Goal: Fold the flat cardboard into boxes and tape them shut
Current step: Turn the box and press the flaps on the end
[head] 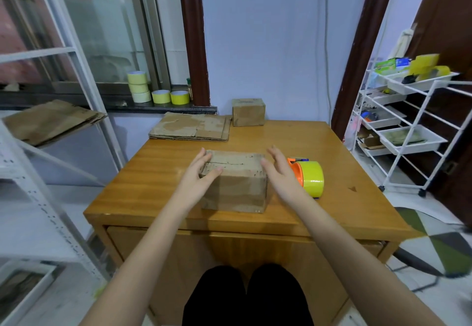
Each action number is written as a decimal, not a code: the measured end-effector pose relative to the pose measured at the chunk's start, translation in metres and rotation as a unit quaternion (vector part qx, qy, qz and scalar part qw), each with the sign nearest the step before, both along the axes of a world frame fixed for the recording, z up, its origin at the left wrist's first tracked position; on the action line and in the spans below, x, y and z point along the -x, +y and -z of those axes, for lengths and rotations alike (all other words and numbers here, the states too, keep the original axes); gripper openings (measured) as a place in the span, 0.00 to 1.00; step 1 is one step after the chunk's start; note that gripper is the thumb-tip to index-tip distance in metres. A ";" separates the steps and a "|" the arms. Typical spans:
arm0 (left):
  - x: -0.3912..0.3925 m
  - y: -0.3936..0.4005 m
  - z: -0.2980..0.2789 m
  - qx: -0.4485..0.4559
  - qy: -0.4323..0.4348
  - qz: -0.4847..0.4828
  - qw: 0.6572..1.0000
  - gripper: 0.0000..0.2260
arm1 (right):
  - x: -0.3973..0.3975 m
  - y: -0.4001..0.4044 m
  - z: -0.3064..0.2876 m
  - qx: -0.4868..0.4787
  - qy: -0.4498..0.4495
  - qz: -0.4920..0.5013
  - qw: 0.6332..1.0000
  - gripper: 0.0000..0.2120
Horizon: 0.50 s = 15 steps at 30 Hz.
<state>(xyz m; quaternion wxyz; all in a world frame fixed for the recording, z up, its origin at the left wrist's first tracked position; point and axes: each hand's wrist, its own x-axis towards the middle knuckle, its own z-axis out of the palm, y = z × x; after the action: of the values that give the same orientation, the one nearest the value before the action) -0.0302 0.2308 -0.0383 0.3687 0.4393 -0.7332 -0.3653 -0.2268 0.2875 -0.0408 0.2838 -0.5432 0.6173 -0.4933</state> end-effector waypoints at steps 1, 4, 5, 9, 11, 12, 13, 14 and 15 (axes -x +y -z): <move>0.000 -0.001 0.000 0.000 -0.001 0.007 1.000 0.25 | 0.004 -0.004 -0.004 0.003 -0.019 -0.004 1.000 0.24; 0.000 -0.008 0.000 0.003 -0.007 0.022 1.000 0.24 | 0.010 -0.013 -0.014 -0.024 0.054 -0.033 0.998 0.17; 0.000 -0.012 0.000 0.001 -0.005 0.024 1.000 0.24 | 0.012 -0.015 -0.013 -0.026 0.097 -0.030 0.995 0.14; 0.007 -0.025 -0.001 0.001 0.001 -0.026 1.000 0.26 | 0.015 -0.011 -0.003 0.011 0.131 0.043 0.990 0.08; 0.016 -0.031 -0.003 0.020 -0.047 -0.081 0.995 0.25 | 0.015 -0.006 0.001 0.029 0.143 0.072 0.987 0.07; 0.021 -0.032 -0.005 0.042 -0.092 -0.112 0.989 0.23 | 0.015 -0.003 0.001 0.032 0.158 0.080 0.984 0.08; 0.026 -0.034 -0.006 0.065 -0.132 -0.137 0.980 0.21 | 0.015 -0.001 0.000 0.033 0.172 0.084 0.981 0.10; 0.030 -0.034 -0.008 0.081 -0.155 -0.154 0.972 0.19 | 0.015 0.002 -0.002 0.034 0.183 0.085 0.979 0.11; 0.033 -0.035 -0.010 0.090 -0.161 -0.166 0.969 0.19 | 0.015 0.005 -0.003 0.035 0.192 0.084 0.977 0.12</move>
<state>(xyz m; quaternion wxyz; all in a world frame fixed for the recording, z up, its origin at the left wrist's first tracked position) -0.0633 0.1961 -0.0279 0.3391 0.5733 -0.7293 -0.1561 -0.2416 0.2923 -0.0379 0.0986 -0.5832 0.6862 -0.4234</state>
